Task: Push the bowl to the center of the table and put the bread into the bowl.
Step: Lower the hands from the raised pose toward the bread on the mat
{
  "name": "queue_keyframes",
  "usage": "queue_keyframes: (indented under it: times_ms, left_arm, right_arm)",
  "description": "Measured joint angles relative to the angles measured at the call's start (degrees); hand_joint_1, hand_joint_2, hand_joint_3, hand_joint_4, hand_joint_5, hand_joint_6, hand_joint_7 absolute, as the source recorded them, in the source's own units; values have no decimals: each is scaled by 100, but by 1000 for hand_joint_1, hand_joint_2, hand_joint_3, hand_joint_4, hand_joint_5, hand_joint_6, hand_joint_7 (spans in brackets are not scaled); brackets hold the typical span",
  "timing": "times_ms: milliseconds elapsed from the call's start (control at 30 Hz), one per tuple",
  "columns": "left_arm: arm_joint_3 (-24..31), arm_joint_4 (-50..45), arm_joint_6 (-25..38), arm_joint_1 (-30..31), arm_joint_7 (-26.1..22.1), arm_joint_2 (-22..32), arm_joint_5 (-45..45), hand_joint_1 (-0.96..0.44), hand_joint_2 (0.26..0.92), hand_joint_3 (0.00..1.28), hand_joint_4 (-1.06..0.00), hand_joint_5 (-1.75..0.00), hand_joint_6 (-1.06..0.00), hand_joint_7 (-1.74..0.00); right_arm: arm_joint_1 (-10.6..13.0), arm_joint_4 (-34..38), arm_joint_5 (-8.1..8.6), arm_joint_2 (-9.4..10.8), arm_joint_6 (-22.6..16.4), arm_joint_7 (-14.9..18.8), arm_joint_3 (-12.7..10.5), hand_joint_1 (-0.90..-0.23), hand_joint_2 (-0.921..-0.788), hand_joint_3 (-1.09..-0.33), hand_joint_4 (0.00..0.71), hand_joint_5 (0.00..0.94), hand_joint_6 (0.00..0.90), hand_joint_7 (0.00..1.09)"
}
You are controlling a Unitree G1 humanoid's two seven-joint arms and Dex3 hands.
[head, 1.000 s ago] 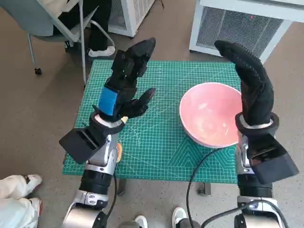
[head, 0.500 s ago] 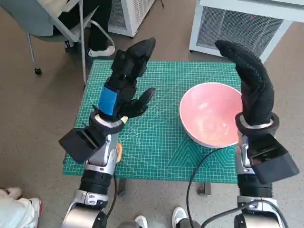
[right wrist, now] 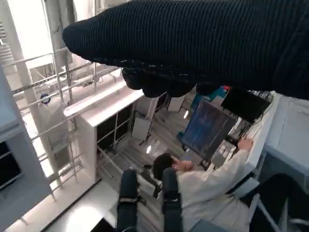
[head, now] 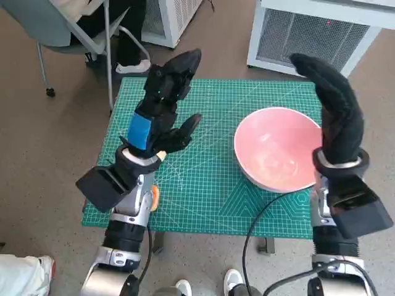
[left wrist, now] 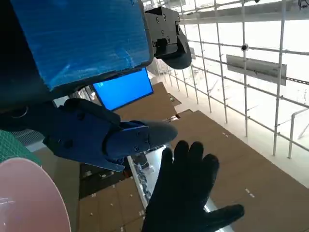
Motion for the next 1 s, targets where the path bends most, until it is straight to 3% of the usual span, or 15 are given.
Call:
queue_keyframes:
  times_ms: [133,333,533,833,1000]
  left_arm:
    - [20,-5,51,11,-34,18,-84,-420,921,435,-197,-18,1,-758]
    - [48,-6,177,18,-106,25,-210,-423,921,428,-196,-17,1,-762]
    - [66,-15,284,22,-120,25,-230,-438,921,423,-195,-17,1,-763]
    - [80,-162,350,93,-103,29,-221,-421,921,423,-194,-16,1,-766]
    - [94,-229,368,124,-100,49,-221,-402,921,423,-194,-16,1,-767]
  right_arm:
    - [8,357,-58,-161,-9,-218,-243,-571,-921,-814,198,3,-1,555]
    - [10,1095,-178,-305,-14,-802,-584,-563,-921,-798,205,6,1,568]
    - [-20,2049,-272,-490,6,-1223,-781,-571,-921,-783,208,3,44,491]
    - [-196,3208,-211,-660,422,-1459,-976,-569,-921,-786,210,0,102,345]
    - [-257,3547,-70,-649,813,-1444,-1038,-552,-921,-803,188,0,108,309]
